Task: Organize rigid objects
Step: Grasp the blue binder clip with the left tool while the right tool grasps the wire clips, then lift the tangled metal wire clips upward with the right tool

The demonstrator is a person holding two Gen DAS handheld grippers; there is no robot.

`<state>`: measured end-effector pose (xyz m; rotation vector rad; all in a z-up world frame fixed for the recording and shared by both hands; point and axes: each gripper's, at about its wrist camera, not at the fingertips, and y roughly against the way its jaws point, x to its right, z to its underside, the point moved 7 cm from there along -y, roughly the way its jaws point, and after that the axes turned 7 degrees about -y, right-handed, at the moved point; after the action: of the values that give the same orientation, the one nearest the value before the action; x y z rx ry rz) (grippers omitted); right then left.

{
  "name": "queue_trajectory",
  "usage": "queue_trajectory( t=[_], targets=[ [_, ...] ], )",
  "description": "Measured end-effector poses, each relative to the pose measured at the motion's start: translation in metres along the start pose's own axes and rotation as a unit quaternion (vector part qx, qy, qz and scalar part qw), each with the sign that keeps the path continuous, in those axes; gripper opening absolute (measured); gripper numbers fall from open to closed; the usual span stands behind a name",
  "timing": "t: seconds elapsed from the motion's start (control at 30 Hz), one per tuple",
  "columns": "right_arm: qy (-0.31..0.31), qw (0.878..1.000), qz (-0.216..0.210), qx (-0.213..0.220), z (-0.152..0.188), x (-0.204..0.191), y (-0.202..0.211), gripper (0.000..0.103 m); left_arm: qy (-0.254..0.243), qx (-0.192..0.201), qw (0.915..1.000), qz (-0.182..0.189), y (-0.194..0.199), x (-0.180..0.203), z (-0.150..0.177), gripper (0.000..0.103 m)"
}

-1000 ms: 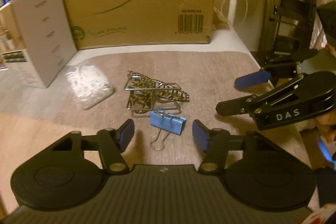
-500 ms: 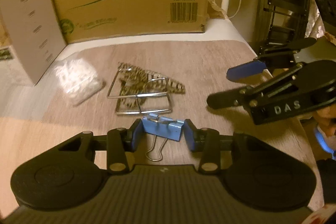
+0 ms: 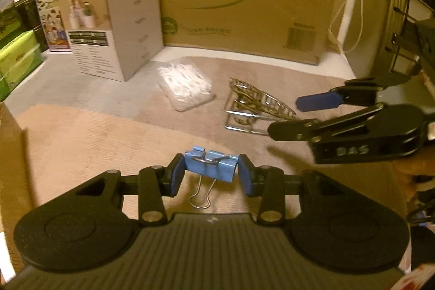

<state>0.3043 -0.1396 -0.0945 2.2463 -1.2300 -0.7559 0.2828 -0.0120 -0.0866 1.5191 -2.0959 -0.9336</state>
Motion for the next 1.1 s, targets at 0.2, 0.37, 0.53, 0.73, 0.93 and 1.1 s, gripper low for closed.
queue_trajectory(
  t=[0.2, 0.37, 0.53, 0.73, 0.93, 1.1],
  targets=[
    [0.055, 0.998, 0.020, -0.013, -0.005, -0.007, -0.029, 0.044, 0.009, 0.007, 0.9999, 0.004, 0.003, -0.007, 0.000, 0.038],
    [0.067, 0.997, 0.017, -0.029, -0.003, -0.007, -0.038, 0.033, 0.013, 0.008, 0.9999, 0.006, 0.005, -0.009, 0.002, 0.038],
    [0.070, 0.997, 0.001, -0.035, 0.005, -0.023, -0.022, 0.030, 0.017, 0.009, 0.9998, 0.004, 0.015, -0.007, 0.007, 0.038],
    [0.098, 0.994, -0.041, -0.035, 0.023, -0.055, 0.007, 0.029, 0.028, 0.010, 0.9996, 0.001, 0.042, -0.002, 0.022, 0.038],
    [0.074, 0.994, -0.057, -0.049, 0.053, -0.069, 0.037, 0.029, 0.042, 0.005, 0.9991, 0.006, 0.067, 0.006, 0.044, 0.038],
    [0.028, 0.996, -0.070, -0.046, 0.065, -0.072, 0.059, 0.031, 0.047, 0.004, 0.9989, 0.008, 0.077, 0.010, 0.055, 0.038]
  ],
)
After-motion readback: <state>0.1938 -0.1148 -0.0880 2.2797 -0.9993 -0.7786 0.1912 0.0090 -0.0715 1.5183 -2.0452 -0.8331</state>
